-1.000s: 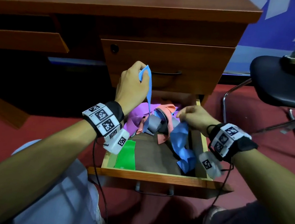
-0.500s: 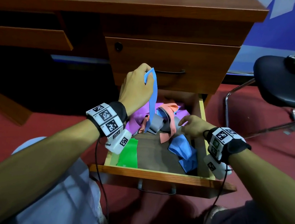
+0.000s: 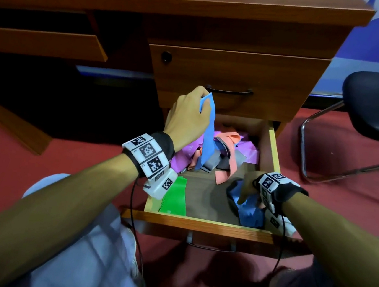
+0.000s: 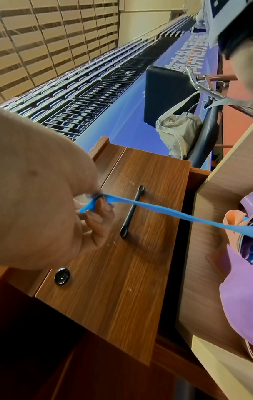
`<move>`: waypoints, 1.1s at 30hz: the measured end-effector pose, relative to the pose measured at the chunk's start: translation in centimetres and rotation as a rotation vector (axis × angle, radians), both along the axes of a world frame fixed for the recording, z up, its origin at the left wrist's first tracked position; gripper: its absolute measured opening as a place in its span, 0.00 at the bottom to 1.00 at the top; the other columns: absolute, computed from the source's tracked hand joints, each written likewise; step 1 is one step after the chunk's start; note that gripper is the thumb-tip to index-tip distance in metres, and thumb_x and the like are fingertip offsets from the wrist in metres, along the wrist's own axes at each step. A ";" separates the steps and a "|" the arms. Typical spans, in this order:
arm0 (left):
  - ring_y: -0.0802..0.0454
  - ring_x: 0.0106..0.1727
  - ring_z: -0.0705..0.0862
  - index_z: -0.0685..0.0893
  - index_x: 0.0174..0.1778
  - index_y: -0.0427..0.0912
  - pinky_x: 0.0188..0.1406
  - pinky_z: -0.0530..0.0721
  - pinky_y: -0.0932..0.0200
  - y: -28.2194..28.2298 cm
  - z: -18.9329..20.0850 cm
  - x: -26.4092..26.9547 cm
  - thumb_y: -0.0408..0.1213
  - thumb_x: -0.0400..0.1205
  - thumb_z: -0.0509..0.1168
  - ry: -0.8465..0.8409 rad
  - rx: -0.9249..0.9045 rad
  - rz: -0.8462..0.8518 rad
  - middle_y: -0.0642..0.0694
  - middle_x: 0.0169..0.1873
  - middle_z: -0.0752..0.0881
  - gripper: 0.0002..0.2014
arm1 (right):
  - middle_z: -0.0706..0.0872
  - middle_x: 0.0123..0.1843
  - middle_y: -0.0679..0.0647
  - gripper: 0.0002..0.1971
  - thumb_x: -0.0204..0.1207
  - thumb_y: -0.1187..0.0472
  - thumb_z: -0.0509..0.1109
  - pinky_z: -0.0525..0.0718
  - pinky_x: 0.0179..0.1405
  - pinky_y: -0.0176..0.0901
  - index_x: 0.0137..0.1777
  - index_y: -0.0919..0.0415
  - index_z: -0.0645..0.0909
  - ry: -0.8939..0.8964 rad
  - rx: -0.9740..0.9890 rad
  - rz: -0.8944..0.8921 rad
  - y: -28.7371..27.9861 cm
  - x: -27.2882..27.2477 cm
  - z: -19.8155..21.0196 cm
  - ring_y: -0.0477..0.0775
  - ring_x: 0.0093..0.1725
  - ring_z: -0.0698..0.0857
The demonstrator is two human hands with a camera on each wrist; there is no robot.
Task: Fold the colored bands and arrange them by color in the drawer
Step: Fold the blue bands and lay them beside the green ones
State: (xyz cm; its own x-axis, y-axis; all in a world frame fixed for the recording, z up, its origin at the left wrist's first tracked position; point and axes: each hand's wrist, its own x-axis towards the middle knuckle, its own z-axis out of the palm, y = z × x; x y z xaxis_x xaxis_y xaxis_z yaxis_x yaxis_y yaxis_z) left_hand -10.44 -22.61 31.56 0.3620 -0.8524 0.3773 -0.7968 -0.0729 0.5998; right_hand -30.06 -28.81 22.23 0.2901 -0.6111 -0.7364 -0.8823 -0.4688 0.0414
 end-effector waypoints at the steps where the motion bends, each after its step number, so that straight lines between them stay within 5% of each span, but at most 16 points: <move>1: 0.44 0.33 0.83 0.78 0.48 0.50 0.29 0.82 0.47 0.0 0.0 0.1 0.40 0.86 0.57 0.000 0.001 -0.002 0.48 0.34 0.83 0.05 | 0.78 0.36 0.49 0.17 0.73 0.49 0.80 0.78 0.34 0.40 0.35 0.57 0.77 0.031 0.009 0.003 0.3 0.0 0.0 0.50 0.38 0.80; 5: 0.45 0.33 0.83 0.79 0.50 0.48 0.27 0.78 0.52 0.3 0.1 0.2 0.39 0.87 0.57 -0.004 -0.003 -0.006 0.48 0.34 0.83 0.06 | 0.92 0.41 0.52 0.12 0.68 0.50 0.83 0.88 0.50 0.46 0.41 0.58 0.89 0.071 0.033 0.101 0.5 -0.4 -0.2 0.51 0.40 0.85; 8: 0.47 0.32 0.82 0.79 0.51 0.47 0.26 0.75 0.55 0.4 0.3 0.2 0.38 0.87 0.57 -0.008 -0.010 -0.004 0.48 0.35 0.83 0.06 | 0.87 0.30 0.48 0.16 0.58 0.48 0.85 0.91 0.47 0.50 0.32 0.59 0.85 0.104 0.044 0.227 0.6 -0.3 -0.6 0.54 0.37 0.90; 12: 0.47 0.30 0.80 0.79 0.50 0.47 0.26 0.72 0.56 0.4 0.4 0.0 0.38 0.87 0.57 -0.004 -0.003 -0.011 0.49 0.33 0.82 0.06 | 0.84 0.27 0.44 0.10 0.69 0.56 0.83 0.82 0.38 0.45 0.42 0.60 0.86 0.105 0.153 0.339 1.7 -0.5 -0.1 0.47 0.28 0.79; 16: 0.47 0.30 0.80 0.80 0.52 0.45 0.26 0.73 0.56 0.4 0.4 -0.2 0.37 0.88 0.57 -0.006 0.008 -0.019 0.47 0.34 0.83 0.06 | 0.81 0.51 0.46 0.18 0.76 0.53 0.77 0.81 0.45 0.42 0.64 0.57 0.84 0.159 0.101 0.475 2.3 -1.3 -0.6 0.50 0.47 0.81; 21: 0.49 0.30 0.78 0.80 0.52 0.45 0.26 0.70 0.57 0.5 0.5 -0.5 0.37 0.88 0.58 -0.012 0.020 -0.023 0.47 0.36 0.83 0.06 | 0.88 0.50 0.48 0.19 0.60 0.45 0.85 0.90 0.47 0.48 0.48 0.49 0.85 0.181 0.055 0.518 1.2 -1.0 -0.7 0.54 0.50 0.89; 23: 0.50 0.29 0.78 0.80 0.53 0.45 0.25 0.69 0.59 0.6 0.5 -0.7 0.37 0.88 0.57 -0.016 0.025 -0.020 0.47 0.36 0.83 0.06 | 0.86 0.49 0.48 0.15 0.61 0.48 0.84 0.88 0.45 0.47 0.40 0.47 0.81 0.153 0.039 0.531 1.4 -0.8 -0.7 0.56 0.50 0.89; 27: 0.52 0.28 0.78 0.80 0.53 0.45 0.24 0.72 0.58 0.7 0.4 -1.0 0.37 0.89 0.57 -0.018 0.029 -0.026 0.48 0.35 0.83 0.06 | 0.86 0.50 0.49 0.14 0.61 0.48 0.84 0.89 0.53 0.53 0.38 0.48 0.81 0.119 0.001 0.530 1.3 -0.4 -1.6 0.57 0.51 0.88; 29: 0.52 0.28 0.79 0.80 0.53 0.46 0.24 0.73 0.57 0.7 0.4 -1.0 0.37 0.89 0.57 -0.023 0.030 -0.026 0.48 0.36 0.83 0.06 | 0.86 0.55 0.51 0.15 0.66 0.50 0.83 0.86 0.57 0.49 0.52 0.49 0.87 0.122 0.033 0.534 2.3 -0.1 -1.0 0.60 0.58 0.88; 31: 0.50 0.29 0.79 0.79 0.53 0.46 0.24 0.74 0.56 0.7 0.4 -1.0 0.37 0.89 0.58 -0.021 0.029 -0.029 0.47 0.36 0.83 0.06 | 0.83 0.62 0.56 0.22 0.73 0.53 0.79 0.81 0.55 0.47 0.67 0.54 0.83 0.114 0.033 0.536 2.8 0.4 -0.9 0.62 0.65 0.85; 33: 0.48 0.30 0.80 0.79 0.52 0.46 0.25 0.74 0.55 0.6 0.3 -1.0 0.37 0.88 0.58 -0.024 0.025 -0.032 0.47 0.36 0.83 0.05 | 0.83 0.67 0.57 0.21 0.78 0.56 0.73 0.79 0.53 0.48 0.71 0.53 0.80 0.078 0.010 0.550 2.9 0.6 -0.9 0.62 0.65 0.84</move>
State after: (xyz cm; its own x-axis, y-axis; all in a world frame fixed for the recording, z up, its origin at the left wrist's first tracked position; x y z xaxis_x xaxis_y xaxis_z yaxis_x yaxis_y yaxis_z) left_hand -11.45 -22.00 31.86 0.3254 -0.8728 0.3638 -0.8130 -0.0618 0.5790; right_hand -29.42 -25.92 21.37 0.5090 -0.3776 -0.7735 -0.5020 -0.8602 0.0896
